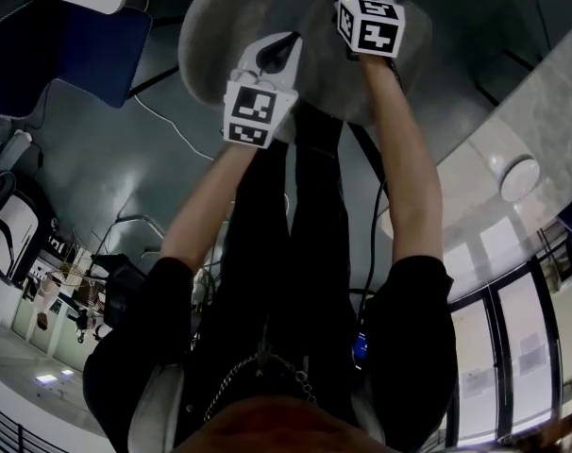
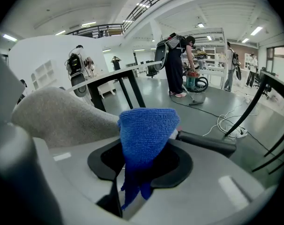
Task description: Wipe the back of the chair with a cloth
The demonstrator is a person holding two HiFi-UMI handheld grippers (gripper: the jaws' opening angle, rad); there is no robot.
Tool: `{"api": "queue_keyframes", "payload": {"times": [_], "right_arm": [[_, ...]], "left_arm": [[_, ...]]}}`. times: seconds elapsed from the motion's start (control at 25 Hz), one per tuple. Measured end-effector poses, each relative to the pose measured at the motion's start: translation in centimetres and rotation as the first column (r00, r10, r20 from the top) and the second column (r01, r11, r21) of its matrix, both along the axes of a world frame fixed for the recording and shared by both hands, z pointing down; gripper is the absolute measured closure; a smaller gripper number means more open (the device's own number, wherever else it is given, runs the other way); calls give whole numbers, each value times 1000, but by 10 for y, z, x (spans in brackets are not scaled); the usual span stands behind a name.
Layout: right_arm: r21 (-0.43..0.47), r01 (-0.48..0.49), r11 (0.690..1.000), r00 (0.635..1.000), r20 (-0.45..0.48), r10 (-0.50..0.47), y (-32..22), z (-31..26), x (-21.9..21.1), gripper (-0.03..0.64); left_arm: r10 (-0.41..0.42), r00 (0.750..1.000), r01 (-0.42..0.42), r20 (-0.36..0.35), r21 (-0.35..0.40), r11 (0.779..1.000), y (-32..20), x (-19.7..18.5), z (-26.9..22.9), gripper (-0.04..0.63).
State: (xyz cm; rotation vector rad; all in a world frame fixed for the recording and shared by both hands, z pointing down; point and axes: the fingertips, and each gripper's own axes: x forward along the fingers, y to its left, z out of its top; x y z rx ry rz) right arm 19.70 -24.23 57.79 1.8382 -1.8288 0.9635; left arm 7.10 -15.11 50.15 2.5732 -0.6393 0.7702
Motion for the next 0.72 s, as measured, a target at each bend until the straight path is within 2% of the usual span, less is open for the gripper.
{"api": "queue_keyframes", "payload": {"times": [0.2, 0.72], "right_arm": [[-3, 64, 998, 997, -47, -64, -16, 0, -16, 472], [-13, 99, 995, 994, -37, -99, -27, 2, -46, 474]], "left_arm": [[-37, 999, 37, 9, -11, 999, -7, -13, 2, 584], [-65, 998, 66, 22, -26, 997, -1, -41, 5, 584]]}}
